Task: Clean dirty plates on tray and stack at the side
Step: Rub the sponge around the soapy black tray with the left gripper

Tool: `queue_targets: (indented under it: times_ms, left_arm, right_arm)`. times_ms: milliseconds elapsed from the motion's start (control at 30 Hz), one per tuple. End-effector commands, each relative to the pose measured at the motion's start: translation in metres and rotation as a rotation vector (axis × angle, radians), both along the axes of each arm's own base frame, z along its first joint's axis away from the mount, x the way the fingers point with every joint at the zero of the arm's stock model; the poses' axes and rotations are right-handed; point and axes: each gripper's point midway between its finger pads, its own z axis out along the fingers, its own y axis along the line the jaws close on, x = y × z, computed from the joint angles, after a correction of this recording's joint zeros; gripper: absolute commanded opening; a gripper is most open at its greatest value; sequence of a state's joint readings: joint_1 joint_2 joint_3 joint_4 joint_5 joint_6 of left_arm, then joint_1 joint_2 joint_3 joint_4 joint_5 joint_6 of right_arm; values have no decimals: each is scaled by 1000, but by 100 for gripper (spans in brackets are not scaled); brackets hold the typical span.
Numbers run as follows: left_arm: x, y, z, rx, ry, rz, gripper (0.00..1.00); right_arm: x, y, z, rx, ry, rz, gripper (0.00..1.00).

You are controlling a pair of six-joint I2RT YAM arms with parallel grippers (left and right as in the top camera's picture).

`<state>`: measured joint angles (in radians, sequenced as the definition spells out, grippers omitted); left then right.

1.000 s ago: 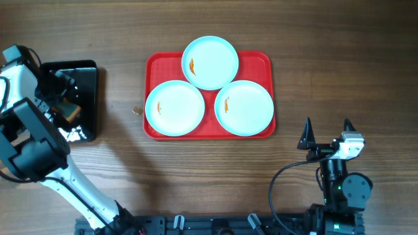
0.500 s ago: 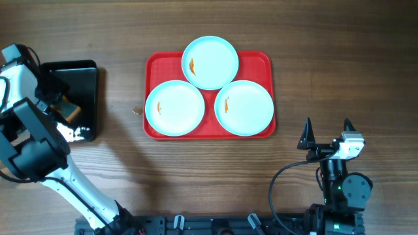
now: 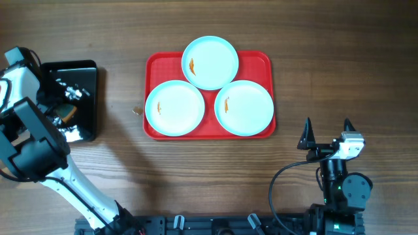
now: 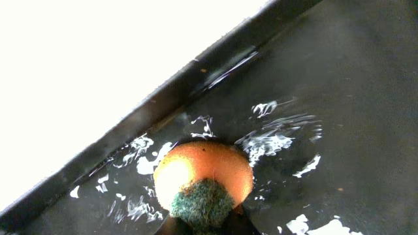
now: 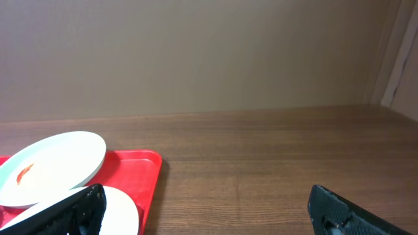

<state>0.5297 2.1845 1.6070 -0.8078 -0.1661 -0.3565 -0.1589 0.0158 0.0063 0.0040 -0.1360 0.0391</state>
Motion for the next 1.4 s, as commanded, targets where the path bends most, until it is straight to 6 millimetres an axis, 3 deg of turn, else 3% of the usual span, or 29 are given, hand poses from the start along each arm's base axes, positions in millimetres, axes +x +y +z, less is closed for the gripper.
queue_targets:
  times_ms: [0, 33, 67, 233, 267, 300, 333, 367, 467, 500, 533, 800, 833, 933, 967, 1033, 1167, 1200, 1233, 1267, 1300, 1367]
  left_arm:
    - [-12, 2, -8, 21, 59, -1, 27]
    - [-13, 0, -8, 14, 65, -2, 82]
    - [-14, 0, -8, 11, 69, -2, 100]
    - [-14, -8, -10, -30, 62, -9, 96]
    - [-13, -11, -12, -50, 54, -12, 83]
    - [-13, -13, -13, -61, 52, -13, 58]
    - [-14, -14, -14, -63, 56, -13, 19]
    - [-15, -14, -15, -64, 58, -13, 4]
    - [-17, -16, -15, -69, 67, -13, 4]
    - [-20, -18, -15, -76, 80, -13, 62]
    - [-21, -18, -15, -80, 85, -13, 100]
    - [-26, -41, -18, -197, 89, -22, 100]
    - [-26, -46, -18, -227, 85, -24, 99]
    - [-27, -52, -18, -257, 84, -25, 60]
    - [-28, -53, -18, -259, 86, -24, 45]
    - [-27, -52, -18, -258, 86, -24, 4]
    - [-27, -52, -18, -258, 86, -25, 4]
    - [-27, -52, -18, -257, 85, -25, 7]
    - [-26, -51, -18, -254, 79, -25, 31]
    - [-24, -50, -18, -250, 73, -26, 82]
    - [-22, -49, -18, -244, 63, -27, 100]
    - [-16, -44, -18, -222, 43, -29, 100]
  right_arm:
    - [0, -2, 1, -13, -6, -9, 100]
    - [0, -2, 1, -13, -6, -9, 100]
    - [0, -2, 1, -13, -6, -9, 100]
    - [0, -2, 1, -14, -6, -9, 100]
    - [0, -2, 1, -14, -6, -9, 100]
    - [0, -2, 1, -14, -6, -9, 100]
    - [0, -2, 1, -14, -6, -9, 100]
    - [0, -2, 1, -14, -6, -9, 100]
    - [0, -2, 1, -14, -6, -9, 100]
    - [0, -2, 1, -14, -6, -9, 100]
    - [0, -2, 1, -14, -6, -9, 100]
    - [0, -2, 1, -13, -6, -9, 100]
    - [0, -2, 1, -14, -6, -9, 100]
    - [0, -2, 1, -14, -6, -9, 100]
    - [0, -2, 1, -14, -6, -9, 100]
    - [0, -2, 1, -14, -6, -9, 100]
    - [0, -2, 1, -14, -6, -9, 100]
    - [0, -2, 1, -14, -6, -9, 100]
    - [0, -2, 1, -13, -6, -9, 100]
    - [0, -2, 1, -14, -6, -9, 100]
    - [0, -2, 1, -14, -6, -9, 100]
    - [0, -2, 1, -14, -6, -9, 100]
